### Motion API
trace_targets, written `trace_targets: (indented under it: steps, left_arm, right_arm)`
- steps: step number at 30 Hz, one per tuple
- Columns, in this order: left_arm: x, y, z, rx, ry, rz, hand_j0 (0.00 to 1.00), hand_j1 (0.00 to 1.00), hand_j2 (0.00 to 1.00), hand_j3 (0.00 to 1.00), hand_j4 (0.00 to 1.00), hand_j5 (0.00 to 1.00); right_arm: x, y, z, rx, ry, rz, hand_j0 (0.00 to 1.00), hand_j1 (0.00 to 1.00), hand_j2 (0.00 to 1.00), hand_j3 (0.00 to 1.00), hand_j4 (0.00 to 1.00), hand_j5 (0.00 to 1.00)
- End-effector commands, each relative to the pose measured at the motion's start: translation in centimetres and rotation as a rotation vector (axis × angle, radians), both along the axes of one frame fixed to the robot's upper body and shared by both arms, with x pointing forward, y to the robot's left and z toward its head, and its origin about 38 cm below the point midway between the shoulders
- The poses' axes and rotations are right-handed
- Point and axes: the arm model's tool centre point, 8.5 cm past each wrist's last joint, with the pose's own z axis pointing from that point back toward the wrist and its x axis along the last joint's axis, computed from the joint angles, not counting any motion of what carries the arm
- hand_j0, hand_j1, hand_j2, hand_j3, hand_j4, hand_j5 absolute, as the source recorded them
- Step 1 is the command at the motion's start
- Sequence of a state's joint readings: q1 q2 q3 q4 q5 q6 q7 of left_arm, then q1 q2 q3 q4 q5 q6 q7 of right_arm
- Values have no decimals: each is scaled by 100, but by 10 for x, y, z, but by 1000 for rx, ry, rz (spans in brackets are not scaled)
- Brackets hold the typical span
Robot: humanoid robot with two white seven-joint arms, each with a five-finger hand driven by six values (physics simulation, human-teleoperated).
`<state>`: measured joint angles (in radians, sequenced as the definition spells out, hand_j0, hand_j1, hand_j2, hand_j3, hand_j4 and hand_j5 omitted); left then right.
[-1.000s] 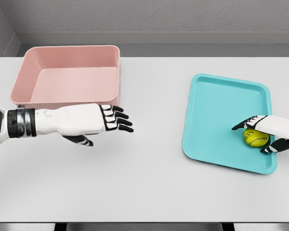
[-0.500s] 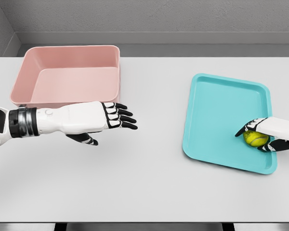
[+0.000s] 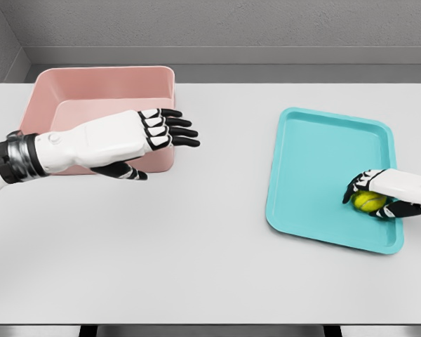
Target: Put the tennis from the blue tray into the pink basket with both arms
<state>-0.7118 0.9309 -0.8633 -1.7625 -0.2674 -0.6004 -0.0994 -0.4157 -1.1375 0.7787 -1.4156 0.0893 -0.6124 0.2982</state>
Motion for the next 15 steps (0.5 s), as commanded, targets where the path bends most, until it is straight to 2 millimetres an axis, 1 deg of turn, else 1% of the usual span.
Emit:
trace_targets:
  steps: [1,2,5,6,7,8,10,12,13,15]
  left_arm:
    - [1,1,1,-6,3,15,100,100,100,100,100,100]
    - [5,3,1,-1,6,44,100,100,100,100,100,100]
    - [22,14,-8,18,42,245,100,100,100,100,100,100]
    - [26,16,-9,22,46,282,100,100,100,100,100,100]
    - [28,18,-9,25,46,300,100,100,100,100,100,100]
    - [32,20,-11,26,50,315,100,100,100,100,100,100]
    - [39,24,-14,25,56,335,100,100,100,100,100,100]
    - [48,26,-23,21,77,363,100,100,100,100,100,100]
    - [55,29,-30,17,93,384,100,100,100,100,100,100]
    - [65,35,-37,18,108,419,100,100,100,100,100,100]
  right_arm:
    - [1,2,2,9,-6,0,59,59,59,59,59,59]
    - [2,2,4,10,-9,2,59,59,59,59,59,59]
    - [4,5,9,14,-24,11,59,59,59,59,59,59]
    - [5,7,11,15,-29,16,58,58,58,58,58,58]
    - [7,8,15,16,-39,18,58,58,58,58,58,58]
    - [9,8,19,16,-51,19,55,55,55,55,55,55]
    - [12,9,24,15,-63,22,55,55,55,55,55,55]
    - [13,12,28,19,-72,31,55,55,55,55,55,55]
    - [15,14,33,21,-86,38,56,56,56,56,56,56]
    - [17,19,38,26,-100,53,56,56,56,56,56,56]
